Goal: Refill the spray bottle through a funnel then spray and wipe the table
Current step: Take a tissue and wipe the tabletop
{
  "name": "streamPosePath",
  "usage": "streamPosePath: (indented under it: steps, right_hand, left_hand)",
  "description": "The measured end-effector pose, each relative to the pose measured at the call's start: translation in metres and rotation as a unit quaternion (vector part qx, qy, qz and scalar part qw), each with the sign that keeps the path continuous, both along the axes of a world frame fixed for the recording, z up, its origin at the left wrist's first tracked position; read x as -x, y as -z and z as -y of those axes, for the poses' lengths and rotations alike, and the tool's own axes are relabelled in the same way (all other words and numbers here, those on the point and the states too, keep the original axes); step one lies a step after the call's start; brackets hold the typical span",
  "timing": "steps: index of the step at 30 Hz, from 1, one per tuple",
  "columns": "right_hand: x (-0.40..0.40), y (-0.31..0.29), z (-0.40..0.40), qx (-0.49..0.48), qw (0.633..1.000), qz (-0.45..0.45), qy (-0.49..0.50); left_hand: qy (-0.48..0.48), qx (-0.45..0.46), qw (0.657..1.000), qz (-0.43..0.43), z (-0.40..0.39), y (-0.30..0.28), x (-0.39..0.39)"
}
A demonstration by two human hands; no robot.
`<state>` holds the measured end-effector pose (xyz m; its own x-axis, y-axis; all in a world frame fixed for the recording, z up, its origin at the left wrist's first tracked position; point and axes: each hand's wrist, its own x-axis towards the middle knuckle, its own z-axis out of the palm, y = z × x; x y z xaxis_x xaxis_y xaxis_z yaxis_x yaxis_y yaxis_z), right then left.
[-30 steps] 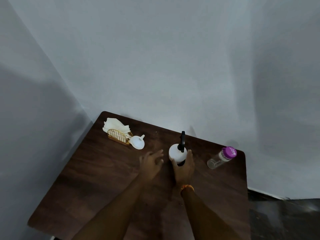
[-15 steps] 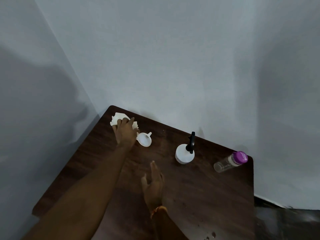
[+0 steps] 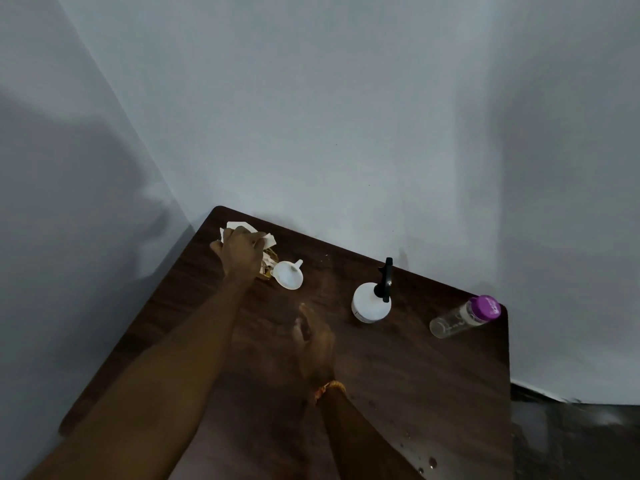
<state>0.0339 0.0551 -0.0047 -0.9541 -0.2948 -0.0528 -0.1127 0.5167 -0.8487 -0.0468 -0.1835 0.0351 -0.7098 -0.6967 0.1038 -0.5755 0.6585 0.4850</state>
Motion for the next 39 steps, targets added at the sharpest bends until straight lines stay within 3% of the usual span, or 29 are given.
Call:
streamPosePath:
  steps: [3,7,11,13,17,22,28,31,36,39]
  right_hand:
    - [0.002,-0.009,0.004,0.009,1.0,-0.014,0.012]
    - [0.011,-0.026,0.014,0.042,0.998,-0.027,0.026]
    - [0.023,-0.048,0.025,0.085,0.995,-0.017,0.049]
    - [0.028,-0.065,0.03,0.127,0.99,0.015,0.054]
    - [0.032,-0.098,0.033,0.232,0.97,0.074,0.023]
    - [0.023,-0.11,0.012,0.252,0.96,0.114,-0.035]
    - [0.001,-0.102,-0.045,0.244,0.95,0.186,0.057]
    - [-0.015,-0.085,-0.083,0.19,0.959,0.18,0.11]
    - [-0.038,-0.057,-0.151,0.114,0.962,0.162,0.185]
    - [-0.051,-0.055,-0.185,0.14,0.949,0.166,0.228]
  left_hand:
    - [-0.005,-0.018,0.998,-0.063,0.001,-0.007,-0.011]
    - [-0.027,-0.109,0.975,-0.193,0.006,-0.018,-0.029]
    - [0.008,-0.064,0.954,-0.292,-0.006,-0.06,-0.044]
    - [0.003,-0.099,0.942,-0.32,-0.015,-0.081,-0.054]
    - [0.032,-0.222,0.926,-0.304,-0.047,-0.102,-0.074]
    - [0.079,-0.353,0.906,-0.22,-0.097,-0.094,-0.099]
    - [0.031,-0.42,0.888,-0.185,-0.164,-0.083,-0.123]
    - [0.026,-0.457,0.88,-0.126,-0.188,-0.06,-0.135]
    - [0.137,-0.552,0.822,-0.005,-0.246,-0.032,-0.148]
    - [0.209,-0.507,0.836,0.007,-0.275,-0.015,-0.15]
